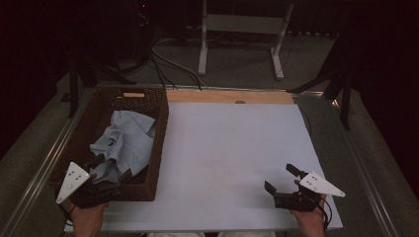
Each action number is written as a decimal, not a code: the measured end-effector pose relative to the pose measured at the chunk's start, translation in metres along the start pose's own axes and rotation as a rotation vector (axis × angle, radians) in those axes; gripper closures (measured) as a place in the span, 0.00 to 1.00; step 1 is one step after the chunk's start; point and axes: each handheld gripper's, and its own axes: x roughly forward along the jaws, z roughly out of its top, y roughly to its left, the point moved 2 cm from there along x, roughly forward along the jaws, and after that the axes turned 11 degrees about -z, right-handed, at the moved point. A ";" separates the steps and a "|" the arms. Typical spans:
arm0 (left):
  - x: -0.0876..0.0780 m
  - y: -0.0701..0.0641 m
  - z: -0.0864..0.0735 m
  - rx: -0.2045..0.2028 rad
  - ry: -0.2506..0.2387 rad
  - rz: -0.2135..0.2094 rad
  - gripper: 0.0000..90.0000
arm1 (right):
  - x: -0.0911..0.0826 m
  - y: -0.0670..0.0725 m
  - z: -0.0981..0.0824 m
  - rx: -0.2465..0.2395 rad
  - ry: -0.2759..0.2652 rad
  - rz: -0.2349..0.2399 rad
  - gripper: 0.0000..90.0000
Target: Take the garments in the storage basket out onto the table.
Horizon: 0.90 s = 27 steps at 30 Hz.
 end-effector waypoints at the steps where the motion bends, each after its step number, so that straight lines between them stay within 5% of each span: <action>1: -0.001 0.001 0.000 -0.010 0.000 0.001 0.02 | 0.000 0.000 0.000 0.000 0.000 0.000 0.01; 11: -0.007 0.002 0.001 -0.060 0.011 0.028 0.02 | 0.002 0.001 -0.001 0.006 -0.003 -0.011 0.01; 27: -0.005 0.003 0.014 -0.041 0.031 0.011 0.02 | 0.004 0.004 -0.001 0.013 -0.005 -0.007 0.01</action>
